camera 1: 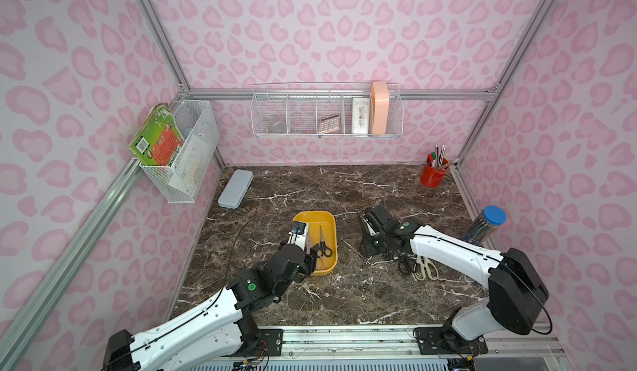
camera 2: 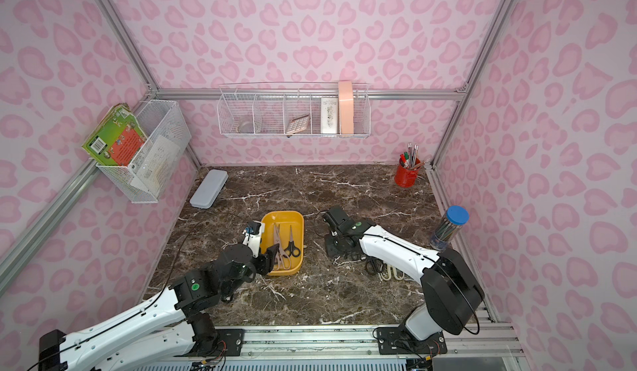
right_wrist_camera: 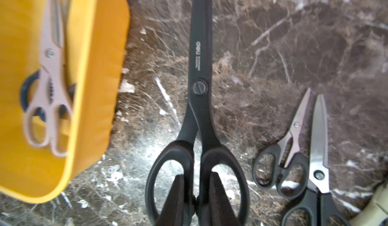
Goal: Put the scissors into the storage box
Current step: Place the scissors in the storage box.
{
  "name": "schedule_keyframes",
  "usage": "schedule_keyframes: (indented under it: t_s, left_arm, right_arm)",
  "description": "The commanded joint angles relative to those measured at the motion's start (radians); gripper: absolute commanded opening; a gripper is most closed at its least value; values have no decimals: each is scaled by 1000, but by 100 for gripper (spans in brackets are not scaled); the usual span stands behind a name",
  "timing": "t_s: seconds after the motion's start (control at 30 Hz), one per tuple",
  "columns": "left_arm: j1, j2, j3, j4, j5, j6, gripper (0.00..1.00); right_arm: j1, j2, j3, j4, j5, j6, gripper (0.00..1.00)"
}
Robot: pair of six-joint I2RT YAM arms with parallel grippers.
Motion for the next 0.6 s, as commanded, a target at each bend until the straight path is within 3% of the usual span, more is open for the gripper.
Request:
schedule_keyframes:
  t_s: [0.0, 0.1, 0.27, 0.57]
  left_arm:
    - [50, -88, -58, -72, -26, -85, 72]
    - [107, -169, -105, -169, -65, -214, 77]
    - [139, -284, -158, -259, -118, -300, 77]
    - [139, -324, -183, -282, -132, -285, 78]
  right_arm:
    - [49, 19, 89, -9, -13, -22, 1]
    - [102, 79, 186, -7, -72, -20, 1]
    - [182, 199, 273, 42, -134, -1, 2]
    - [203, 332, 265, 210, -216, 92, 4]
